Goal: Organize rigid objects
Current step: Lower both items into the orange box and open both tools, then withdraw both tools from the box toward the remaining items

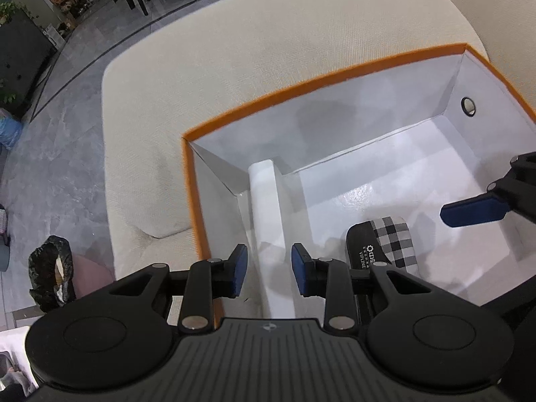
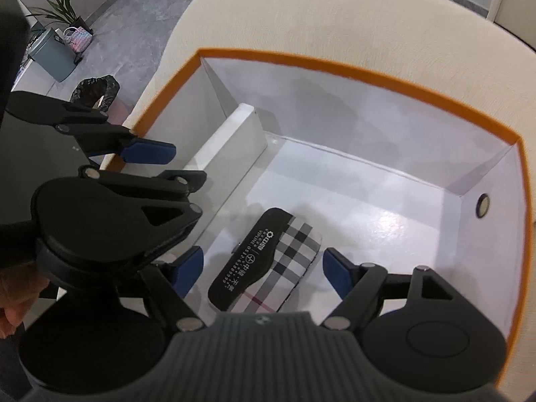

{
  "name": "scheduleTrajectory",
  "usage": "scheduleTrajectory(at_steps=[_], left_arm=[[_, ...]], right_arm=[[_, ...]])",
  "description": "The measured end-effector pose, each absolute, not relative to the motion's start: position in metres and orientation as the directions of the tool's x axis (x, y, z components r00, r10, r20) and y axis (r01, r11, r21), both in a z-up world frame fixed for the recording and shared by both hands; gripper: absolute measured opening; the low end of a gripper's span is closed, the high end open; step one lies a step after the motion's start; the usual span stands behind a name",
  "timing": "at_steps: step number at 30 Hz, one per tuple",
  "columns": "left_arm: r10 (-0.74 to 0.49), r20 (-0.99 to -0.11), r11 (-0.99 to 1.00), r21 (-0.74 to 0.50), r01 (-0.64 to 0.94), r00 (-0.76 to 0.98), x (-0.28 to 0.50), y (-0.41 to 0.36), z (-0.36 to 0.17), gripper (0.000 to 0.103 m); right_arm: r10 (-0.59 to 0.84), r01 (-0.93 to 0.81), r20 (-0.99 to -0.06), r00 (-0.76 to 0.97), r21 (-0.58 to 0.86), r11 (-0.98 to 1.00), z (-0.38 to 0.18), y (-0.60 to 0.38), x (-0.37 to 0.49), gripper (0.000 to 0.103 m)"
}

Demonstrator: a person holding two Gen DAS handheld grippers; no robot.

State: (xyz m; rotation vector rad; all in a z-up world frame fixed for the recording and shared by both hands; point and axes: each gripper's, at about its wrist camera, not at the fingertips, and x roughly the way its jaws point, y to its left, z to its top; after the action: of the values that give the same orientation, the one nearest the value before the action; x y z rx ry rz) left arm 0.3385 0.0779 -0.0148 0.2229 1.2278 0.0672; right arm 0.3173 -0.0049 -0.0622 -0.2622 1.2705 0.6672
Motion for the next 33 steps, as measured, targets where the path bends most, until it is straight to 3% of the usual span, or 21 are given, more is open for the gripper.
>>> scheduleTrajectory(at_steps=[20, 33], left_arm=[[0.172, -0.871, 0.971, 0.229, 0.069, 0.459, 0.272, 0.083, 0.057, 0.037], [0.110, -0.837, 0.985, 0.165, 0.056, 0.537, 0.205, 0.081, 0.058, 0.037]], right_arm=[[0.292, -0.625, -0.915, 0.280, 0.057, 0.778, 0.013, -0.036, 0.266, 0.081], [0.311, -0.682, -0.902, 0.300, 0.026, 0.731, 0.017, -0.063, 0.210, 0.085]])
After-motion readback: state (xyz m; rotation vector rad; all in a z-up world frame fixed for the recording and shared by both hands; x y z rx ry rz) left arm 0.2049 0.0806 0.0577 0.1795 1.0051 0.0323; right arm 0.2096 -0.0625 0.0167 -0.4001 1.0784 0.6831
